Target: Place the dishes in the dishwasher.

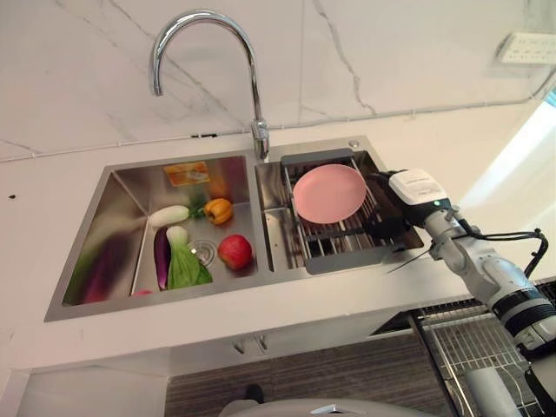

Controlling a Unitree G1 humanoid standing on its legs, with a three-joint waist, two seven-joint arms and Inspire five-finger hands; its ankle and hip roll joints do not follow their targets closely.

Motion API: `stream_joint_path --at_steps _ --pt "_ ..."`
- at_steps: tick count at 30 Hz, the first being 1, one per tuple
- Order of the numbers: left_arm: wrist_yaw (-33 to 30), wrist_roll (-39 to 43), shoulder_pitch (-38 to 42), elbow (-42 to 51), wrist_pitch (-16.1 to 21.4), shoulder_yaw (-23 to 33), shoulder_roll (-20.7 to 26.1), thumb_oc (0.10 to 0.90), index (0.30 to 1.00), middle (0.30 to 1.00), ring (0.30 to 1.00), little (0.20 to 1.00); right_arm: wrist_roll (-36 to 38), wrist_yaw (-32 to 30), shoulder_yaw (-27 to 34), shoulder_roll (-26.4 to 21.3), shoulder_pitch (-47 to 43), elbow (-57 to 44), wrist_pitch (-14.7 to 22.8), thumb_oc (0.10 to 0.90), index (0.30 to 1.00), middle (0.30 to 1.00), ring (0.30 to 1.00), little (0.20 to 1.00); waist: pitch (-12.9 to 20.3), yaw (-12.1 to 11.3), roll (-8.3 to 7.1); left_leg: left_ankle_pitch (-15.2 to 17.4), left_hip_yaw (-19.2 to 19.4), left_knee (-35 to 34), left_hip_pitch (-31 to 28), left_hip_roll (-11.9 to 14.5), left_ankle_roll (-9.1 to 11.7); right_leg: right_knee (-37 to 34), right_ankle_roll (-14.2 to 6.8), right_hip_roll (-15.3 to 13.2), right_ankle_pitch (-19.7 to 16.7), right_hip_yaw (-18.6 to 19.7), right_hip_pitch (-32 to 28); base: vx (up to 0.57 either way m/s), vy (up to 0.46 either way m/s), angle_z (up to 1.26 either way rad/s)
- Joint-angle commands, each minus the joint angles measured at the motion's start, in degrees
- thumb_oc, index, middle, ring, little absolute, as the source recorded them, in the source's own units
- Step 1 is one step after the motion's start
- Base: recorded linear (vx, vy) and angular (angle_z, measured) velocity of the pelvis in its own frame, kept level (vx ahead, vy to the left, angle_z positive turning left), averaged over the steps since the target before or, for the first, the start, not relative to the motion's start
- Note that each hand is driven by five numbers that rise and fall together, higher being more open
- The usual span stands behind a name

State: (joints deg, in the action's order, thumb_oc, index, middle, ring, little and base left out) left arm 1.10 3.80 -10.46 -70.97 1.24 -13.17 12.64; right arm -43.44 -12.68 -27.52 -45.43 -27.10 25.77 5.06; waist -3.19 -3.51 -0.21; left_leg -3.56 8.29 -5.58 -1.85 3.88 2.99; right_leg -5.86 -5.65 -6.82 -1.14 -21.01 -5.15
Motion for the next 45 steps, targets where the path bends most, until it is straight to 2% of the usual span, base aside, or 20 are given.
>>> stream_joint_path --at_steps 1,10,19,23,24,26,27,45 --pt "-0.4 -1.3 5.5 0.7 2.6 -4.4 -1.1 0.800 0.900 0.900 0.900 0.900 -4.5 -6.3 -3.0 -0.8 -12.5 1.9 -1.7 0.800 0.900 0.900 0.900 0.900 1.5 -2.8 -0.54 3.8 -0.5 0.6 -3.4 3.3 1.2 0.9 -4.8 -4.3 -0.6 0.1 -0.3 0.03 0.004 0.05" --pt "-1.6 -1.8 5.5 0.8 2.5 -5.0 -1.0 0.800 0.900 0.900 0.900 0.900 -13.8 -10.8 -5.8 2.4 -14.4 6.8 -7.4 0.800 0.900 0.900 0.900 0.900 1.0 -3.8 -0.68 3.9 -1.3 0.6 -2.8 3.2 1.2 0.9 -4.8 -4.3 -0.4 -0.6 -0.1 0.02 -0.001 0.07" --pt "-2.5 -2.2 5.4 1.0 2.4 -5.3 -1.0 0.800 0.900 0.900 0.900 0.900 -15.5 -13.4 -4.9 4.2 -14.8 8.1 -10.6 0.800 0.900 0.900 0.900 0.900 0.7 -4.5 -0.88 3.9 -2.0 0.6 -2.2 3.2 1.1 0.9 -4.8 -4.3 -0.3 -1.0 0.1 0.01 -0.003 0.03" --pt "-2.9 -2.8 5.2 1.5 2.4 -5.2 -1.0 0.800 0.900 0.900 0.900 0.900 -16.2 -16.1 -1.8 4.2 -12.6 5.2 -12.0 0.800 0.900 0.900 0.900 0.900 0.5 -4.5 -0.68 4.0 -2.2 0.6 -2.2 3.1 1.1 0.9 -4.7 -4.4 -0.2 -1.3 0.0 0.01 0.001 0.03" --pt "-2.9 -2.8 5.1 1.5 2.4 -5.3 -1.0 0.800 0.900 0.900 0.900 0.900 -16.3 -16.2 -1.7 4.2 -12.4 5.1 -12.0 0.693 0.740 0.740 0.740 0.740 0.5 -4.5 -0.72 4.0 -2.2 0.6 -2.2 3.1 1.1 0.9 -4.7 -4.4 -0.2 -1.3 0.0 0.01 -0.007 0.05" --pt "-3.0 -3.2 5.0 1.7 2.4 -5.5 -1.0 0.800 0.900 0.900 0.900 0.900 -16.3 -17.1 -0.9 4.4 -12.0 5.1 -12.4 0.411 0.316 0.316 0.316 0.316 0.5 -4.7 -0.76 4.1 -2.4 0.6 -2.2 3.1 1.1 0.9 -4.7 -4.3 -0.1 -1.4 -0.1 0.01 -0.010 0.07" --pt "-3.0 -3.4 5.0 1.7 2.4 -5.6 -0.9 0.800 0.900 0.900 0.900 0.900 -16.3 -17.4 -0.9 4.4 -11.9 5.2 -12.4 0.400 0.300 0.300 0.300 0.300 0.5 -4.7 -0.77 4.1 -2.5 0.6 -2.2 3.1 1.1 0.9 -4.7 -4.3 -0.1 -1.5 -0.1 0.00 -0.006 0.07" --pt "-4.2 -4.8 4.9 1.6 2.4 -6.3 -0.6 0.800 0.900 0.900 0.900 0.900 -13.3 -21.1 -1.0 6.9 -11.8 3.4 -10.9 0.400 0.300 0.300 0.300 0.300 0.5 -5.0 -1.01 4.4 -2.7 0.6 -2.7 3.3 1.1 0.9 -4.5 -4.0 0.2 -1.4 -0.6 0.00 0.000 0.01"
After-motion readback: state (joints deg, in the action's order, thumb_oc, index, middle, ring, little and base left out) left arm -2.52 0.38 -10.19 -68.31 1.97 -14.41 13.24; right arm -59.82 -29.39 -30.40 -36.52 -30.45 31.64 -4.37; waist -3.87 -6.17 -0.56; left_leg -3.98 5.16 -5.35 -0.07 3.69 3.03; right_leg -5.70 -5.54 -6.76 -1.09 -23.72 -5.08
